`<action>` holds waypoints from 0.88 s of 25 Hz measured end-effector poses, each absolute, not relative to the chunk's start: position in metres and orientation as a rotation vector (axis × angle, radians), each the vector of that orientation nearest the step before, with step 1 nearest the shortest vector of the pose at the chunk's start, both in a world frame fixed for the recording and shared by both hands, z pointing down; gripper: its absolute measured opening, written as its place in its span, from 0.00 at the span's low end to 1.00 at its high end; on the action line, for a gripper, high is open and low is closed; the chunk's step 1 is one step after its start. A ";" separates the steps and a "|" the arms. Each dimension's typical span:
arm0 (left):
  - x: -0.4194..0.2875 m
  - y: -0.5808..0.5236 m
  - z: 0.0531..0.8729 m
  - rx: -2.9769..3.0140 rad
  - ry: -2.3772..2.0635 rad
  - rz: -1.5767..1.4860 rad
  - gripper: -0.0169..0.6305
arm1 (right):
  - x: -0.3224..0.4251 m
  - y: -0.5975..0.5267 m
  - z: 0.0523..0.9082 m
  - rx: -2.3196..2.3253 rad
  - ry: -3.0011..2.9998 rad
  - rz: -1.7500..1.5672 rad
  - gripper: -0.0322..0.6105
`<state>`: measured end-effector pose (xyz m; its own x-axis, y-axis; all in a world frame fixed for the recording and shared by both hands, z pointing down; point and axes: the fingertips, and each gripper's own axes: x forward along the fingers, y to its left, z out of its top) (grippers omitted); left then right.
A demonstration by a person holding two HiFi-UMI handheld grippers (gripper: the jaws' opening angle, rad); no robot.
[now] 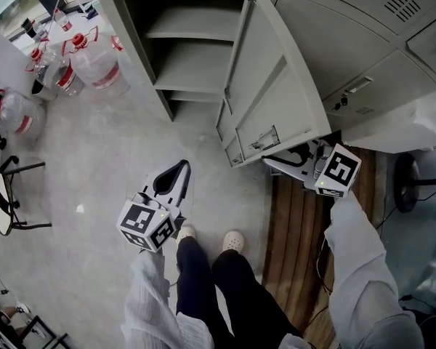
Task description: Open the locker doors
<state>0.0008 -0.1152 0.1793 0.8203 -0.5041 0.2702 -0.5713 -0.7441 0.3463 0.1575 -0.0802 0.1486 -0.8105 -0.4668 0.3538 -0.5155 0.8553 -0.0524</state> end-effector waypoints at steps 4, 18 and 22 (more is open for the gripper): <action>0.002 -0.113 0.180 2.579 -0.810 0.226 0.04 | 0.153 -0.082 0.149 0.713 -2.713 0.203 0.25; 0.010 -0.109 0.138 2.684 -0.757 0.293 0.04 | 0.156 -0.086 0.134 0.839 -2.673 0.173 0.32; 0.012 -0.103 0.116 2.692 -0.761 0.285 0.04 | 0.165 -0.078 0.113 0.954 -2.694 0.200 0.36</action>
<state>0.0118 -0.1028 0.1155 0.8374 -0.4718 0.2762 -0.5372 -0.8035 0.2563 0.1650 -0.0780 0.1127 -0.7444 -0.5950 0.3030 -0.6332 0.7730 -0.0377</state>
